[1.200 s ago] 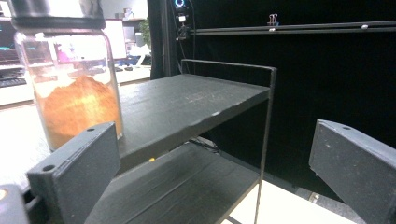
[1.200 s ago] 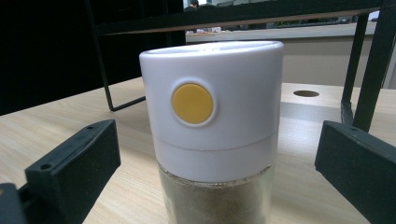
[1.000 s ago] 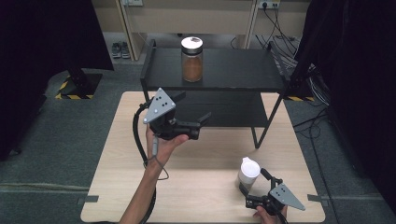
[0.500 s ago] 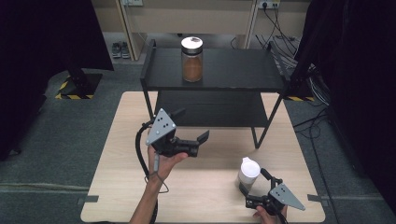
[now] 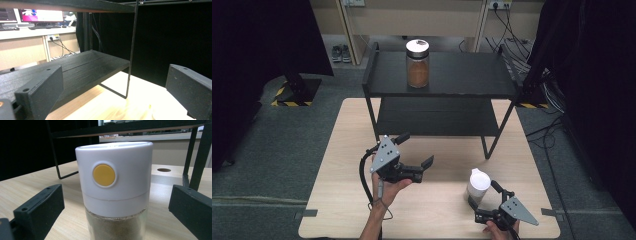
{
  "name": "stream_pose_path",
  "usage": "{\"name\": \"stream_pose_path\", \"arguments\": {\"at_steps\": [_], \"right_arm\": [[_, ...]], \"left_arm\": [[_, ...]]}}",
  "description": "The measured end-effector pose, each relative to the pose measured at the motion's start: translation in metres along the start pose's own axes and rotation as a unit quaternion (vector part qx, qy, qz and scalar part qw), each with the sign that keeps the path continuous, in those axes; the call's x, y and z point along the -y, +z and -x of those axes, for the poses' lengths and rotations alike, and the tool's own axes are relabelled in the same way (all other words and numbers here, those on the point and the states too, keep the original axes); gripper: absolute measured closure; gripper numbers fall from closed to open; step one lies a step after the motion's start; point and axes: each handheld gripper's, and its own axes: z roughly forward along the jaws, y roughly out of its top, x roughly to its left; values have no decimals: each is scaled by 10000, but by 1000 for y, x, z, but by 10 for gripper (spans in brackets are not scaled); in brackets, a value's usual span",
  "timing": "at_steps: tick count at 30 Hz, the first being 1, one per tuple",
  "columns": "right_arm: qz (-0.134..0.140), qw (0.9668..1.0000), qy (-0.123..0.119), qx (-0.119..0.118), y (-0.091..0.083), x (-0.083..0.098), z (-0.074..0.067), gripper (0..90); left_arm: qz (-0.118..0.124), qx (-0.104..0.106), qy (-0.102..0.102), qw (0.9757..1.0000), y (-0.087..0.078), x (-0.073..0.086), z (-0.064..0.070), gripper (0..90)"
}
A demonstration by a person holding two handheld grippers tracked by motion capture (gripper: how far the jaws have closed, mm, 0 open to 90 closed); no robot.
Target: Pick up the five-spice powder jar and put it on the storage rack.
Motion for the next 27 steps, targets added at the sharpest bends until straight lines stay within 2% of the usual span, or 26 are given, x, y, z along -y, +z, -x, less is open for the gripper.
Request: {"name": "stream_pose_path", "arguments": {"at_steps": [8, 13, 17, 22, 27], "right_arm": [[-4, 10000, -4, 0, 0, 0, 0, 4], [-8, 10000, -8, -2, 0, 0, 0, 4], [-10, 10000, -15, -3, 0, 0, 0, 3], [-10, 10000, -13, -4, 0, 0, 0, 3], [-10, 10000, -12, -8, 0, 0, -1, 4]], "left_arm": [[79, -51, -17, 10000, -6, 16, 2, 12], [112, -102, -63, 9999, -10, 32, 5, 10], [107, -166, -56, 9998, -11, 47, 8, 4], [147, -185, -190, 9995, -14, 73, 9, 4], [75, -219, -283, 9993, -16, 95, 11, 4]]}}
